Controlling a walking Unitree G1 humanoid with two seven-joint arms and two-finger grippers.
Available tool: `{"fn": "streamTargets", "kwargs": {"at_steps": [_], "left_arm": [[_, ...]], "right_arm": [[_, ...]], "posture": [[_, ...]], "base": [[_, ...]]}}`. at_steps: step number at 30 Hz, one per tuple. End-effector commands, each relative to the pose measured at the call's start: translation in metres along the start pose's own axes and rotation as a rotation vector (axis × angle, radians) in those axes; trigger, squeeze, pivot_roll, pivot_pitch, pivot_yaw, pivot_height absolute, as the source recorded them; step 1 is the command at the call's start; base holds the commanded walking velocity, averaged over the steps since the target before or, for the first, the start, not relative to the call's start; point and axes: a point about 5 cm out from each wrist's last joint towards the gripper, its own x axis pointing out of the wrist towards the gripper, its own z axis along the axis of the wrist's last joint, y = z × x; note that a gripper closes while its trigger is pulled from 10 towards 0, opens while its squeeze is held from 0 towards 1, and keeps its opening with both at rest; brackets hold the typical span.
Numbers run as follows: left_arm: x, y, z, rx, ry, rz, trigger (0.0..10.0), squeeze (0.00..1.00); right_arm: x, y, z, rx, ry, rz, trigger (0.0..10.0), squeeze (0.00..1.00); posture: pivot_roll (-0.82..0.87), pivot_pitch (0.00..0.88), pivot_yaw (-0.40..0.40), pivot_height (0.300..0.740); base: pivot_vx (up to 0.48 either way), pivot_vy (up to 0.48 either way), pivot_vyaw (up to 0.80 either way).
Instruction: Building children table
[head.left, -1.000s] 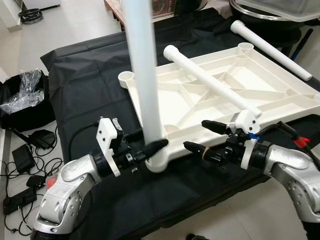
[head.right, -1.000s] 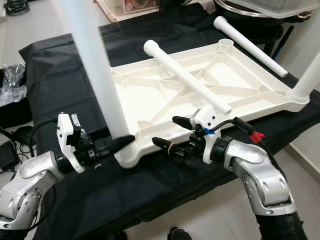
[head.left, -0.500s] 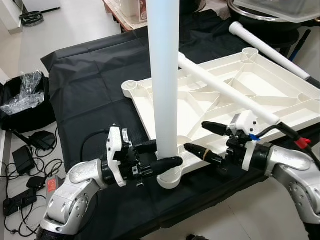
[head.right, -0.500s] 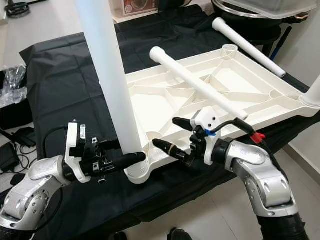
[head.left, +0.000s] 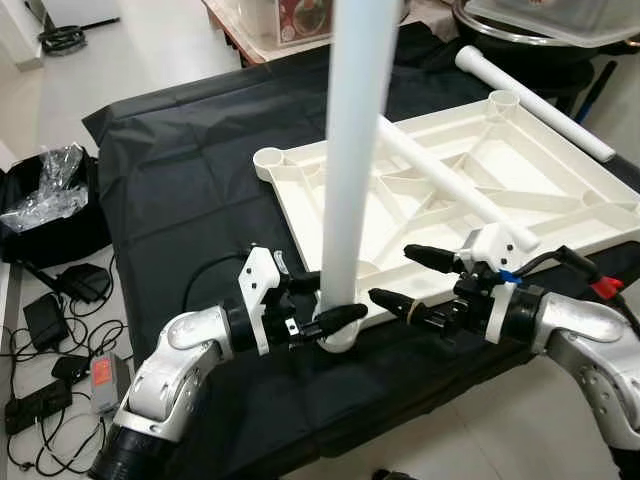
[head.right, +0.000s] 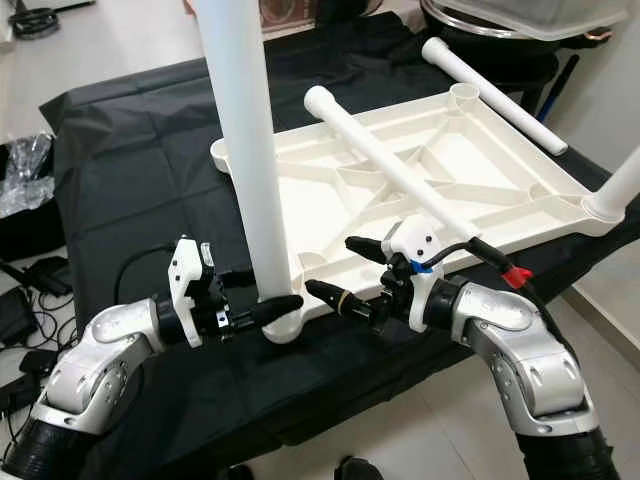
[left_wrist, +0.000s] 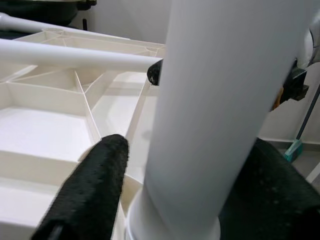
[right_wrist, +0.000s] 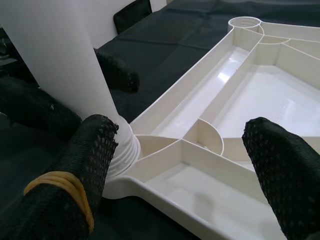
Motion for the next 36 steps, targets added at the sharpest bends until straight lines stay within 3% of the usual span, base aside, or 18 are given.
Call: {"fn": "streamTargets", "kwargs": {"at_steps": [1, 6, 11, 13, 14, 15, 20, 23, 27, 29, 33, 36], "left_arm": [[-0.002, 0.002, -0.002, 0.0, 0.002, 0.014, 10.0, 1.0], [-0.003, 0.003, 0.001, 0.002, -0.01, 0.016, 10.0, 1.0], [-0.017, 0.009, 0.013, 0.008, -0.043, 0.043, 10.0, 1.0], [-0.029, 0.009, 0.019, -0.005, -0.07, 0.047, 10.0, 0.64], [-0.033, 0.009, 0.022, -0.013, -0.081, 0.047, 10.0, 0.55], [-0.043, 0.005, 0.025, -0.037, -0.094, 0.024, 10.0, 0.0], [-0.077, -0.011, 0.025, -0.09, -0.055, -0.053, 10.0, 0.0], [-0.091, -0.008, 0.018, -0.068, -0.005, 0.044, 10.0, 0.0], [-0.099, -0.006, 0.016, -0.061, 0.005, 0.112, 10.0, 0.0], [-0.107, -0.007, 0.013, -0.054, 0.021, 0.175, 10.0, 0.0], [-0.108, -0.01, 0.014, -0.069, 0.011, 0.177, 10.0, 0.0], [-0.109, -0.019, 0.016, -0.095, 0.009, 0.139, 10.0, 0.0]], "right_arm": [[0.002, 0.006, -0.001, -0.002, 0.005, 0.023, 10.0, 0.0], [0.0, 0.005, -0.002, 0.002, 0.008, 0.021, 10.0, 0.0], [-0.005, 0.007, -0.001, 0.011, 0.022, 0.076, 10.0, 0.0], [-0.005, 0.009, 0.002, 0.006, 0.024, 0.123, 10.0, 0.0], [-0.005, 0.009, 0.003, 0.006, 0.023, 0.137, 10.0, 0.0], [-0.004, 0.009, 0.006, -0.003, 0.025, 0.161, 10.0, 0.0], [0.004, 0.002, 0.014, -0.046, 0.015, 0.195, 10.0, 0.0], [0.017, 0.003, 0.02, -0.066, -0.006, 0.231, 10.0, 0.0], [0.028, 0.008, 0.022, -0.08, -0.022, 0.261, 10.0, 0.0], [0.044, 0.018, 0.023, -0.079, -0.046, 0.312, 10.0, 0.0], [0.052, 0.024, 0.023, -0.08, -0.055, 0.347, 10.0, 0.0], [0.067, 0.026, 0.023, -0.096, -0.068, 0.344, 10.0, 0.0]], "posture": [[-0.07, 0.199, 0.025, 0.74], [-0.07, 0.201, 0.029, 0.74], [-0.07, 0.2, 0.027, 0.74], [-0.07, 0.197, 0.025, 0.74], [-0.07, 0.197, 0.025, 0.74], [-0.06, 0.195, 0.022, 0.74], [-0.05, 0.191, 0.011, 0.74], [-0.03, 0.184, 0.002, 0.74], [-0.03, 0.176, 0.0, 0.74], [-0.02, 0.171, -0.007, 0.74], [-0.02, 0.165, -0.014, 0.74], [-0.01, 0.16, -0.027, 0.74]], "base": [[0.0, 0.0, 0.0], [0.0, 0.0, 0.0], [0.0, 0.0, 0.0], [0.0, 0.0, 0.0], [0.0, 0.0, 0.0], [0.0, 0.0, 0.0], [0.0, 0.0, 0.0], [0.0, 0.0, 0.0], [0.0, 0.0, 0.0], [0.0, 0.0, 0.0], [0.0, 0.0, 0.0], [0.0, 0.0, 0.0]]}}
